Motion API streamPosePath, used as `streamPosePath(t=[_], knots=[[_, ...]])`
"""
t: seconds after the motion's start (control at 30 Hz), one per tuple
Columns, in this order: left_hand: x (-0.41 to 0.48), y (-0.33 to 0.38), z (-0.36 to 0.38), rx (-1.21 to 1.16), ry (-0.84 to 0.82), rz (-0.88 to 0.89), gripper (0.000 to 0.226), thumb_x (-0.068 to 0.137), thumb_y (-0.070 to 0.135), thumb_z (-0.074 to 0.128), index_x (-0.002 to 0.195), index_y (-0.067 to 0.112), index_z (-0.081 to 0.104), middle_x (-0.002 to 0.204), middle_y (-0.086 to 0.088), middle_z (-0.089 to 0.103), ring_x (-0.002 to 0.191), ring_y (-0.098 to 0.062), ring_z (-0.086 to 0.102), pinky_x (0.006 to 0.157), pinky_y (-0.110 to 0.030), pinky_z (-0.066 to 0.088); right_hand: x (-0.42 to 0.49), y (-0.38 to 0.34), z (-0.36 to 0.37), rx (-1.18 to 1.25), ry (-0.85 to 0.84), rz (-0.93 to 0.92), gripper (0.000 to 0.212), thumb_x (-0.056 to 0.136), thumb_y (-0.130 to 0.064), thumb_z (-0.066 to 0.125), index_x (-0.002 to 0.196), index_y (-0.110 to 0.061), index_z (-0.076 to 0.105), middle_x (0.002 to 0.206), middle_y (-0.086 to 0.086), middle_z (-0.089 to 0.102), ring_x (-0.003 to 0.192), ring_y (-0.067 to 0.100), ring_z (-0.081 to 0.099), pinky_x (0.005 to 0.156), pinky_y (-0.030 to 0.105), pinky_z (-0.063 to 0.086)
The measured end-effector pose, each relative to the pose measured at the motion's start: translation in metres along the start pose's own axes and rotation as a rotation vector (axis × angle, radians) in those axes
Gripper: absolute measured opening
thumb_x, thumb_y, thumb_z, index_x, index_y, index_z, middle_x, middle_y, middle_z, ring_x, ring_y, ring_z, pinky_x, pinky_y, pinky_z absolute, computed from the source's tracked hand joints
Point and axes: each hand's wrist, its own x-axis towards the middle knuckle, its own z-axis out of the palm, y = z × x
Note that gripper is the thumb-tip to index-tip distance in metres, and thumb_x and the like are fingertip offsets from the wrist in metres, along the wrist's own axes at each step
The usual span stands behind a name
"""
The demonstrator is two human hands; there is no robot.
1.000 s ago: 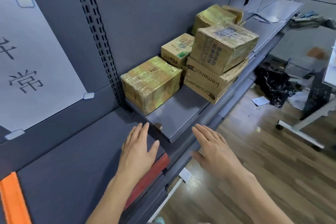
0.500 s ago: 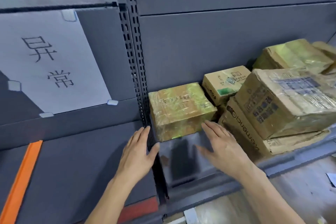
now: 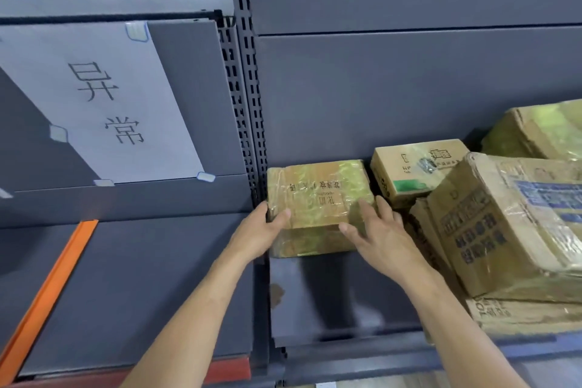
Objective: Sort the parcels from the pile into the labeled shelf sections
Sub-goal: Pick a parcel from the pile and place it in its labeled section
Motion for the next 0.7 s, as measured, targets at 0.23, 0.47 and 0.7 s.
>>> streamPosePath(t=[0.23, 0.47, 0.7], knots=[[-0.022, -0.029, 0.001, -0.275, -0.119, 0.121, 0.075, 0.087, 0.072, 0.064, 0.153, 0.054, 0.032, 0.145, 0.034, 0.051, 0.139, 0.003, 0.046, 0.121, -0.041, 0.034, -0.004, 0.011, 0.001, 0.281, 0.085, 0.137, 0.084, 0.099, -0.060, 0.045, 0.162, -0.015, 0.011, 0.160, 0.017, 0.030, 0.146, 0.031, 0.033, 0.113, 0.042, 0.033], [-0.050, -0.040, -0.011, -0.329, -0.098, 0.213, 0.084, 0.088, 0.051, 0.077, 0.150, 0.065, 0.022, 0.141, 0.032, 0.056, 0.129, 0.007, 0.054, 0.108, -0.033, 0.042, -0.022, 0.019, 0.009, 0.570, 0.089, 0.113, 0.040, 0.091, -0.061, 0.060, 0.125, -0.044, 0.047, 0.107, -0.026, 0.064, 0.101, -0.001, 0.062, 0.080, 0.028, 0.050], [-0.057, -0.021, -0.024, -0.436, 0.146, 0.143, 0.066, 0.077, 0.097, 0.039, 0.124, 0.052, 0.054, 0.119, 0.025, 0.063, 0.120, -0.004, 0.058, 0.110, -0.046, 0.044, -0.041, 0.022, 0.010, 0.834, 0.042, 0.085, 0.078, 0.080, -0.040, 0.083, 0.137, -0.047, 0.031, 0.123, -0.023, 0.062, 0.114, -0.003, 0.059, 0.090, 0.027, 0.050]])
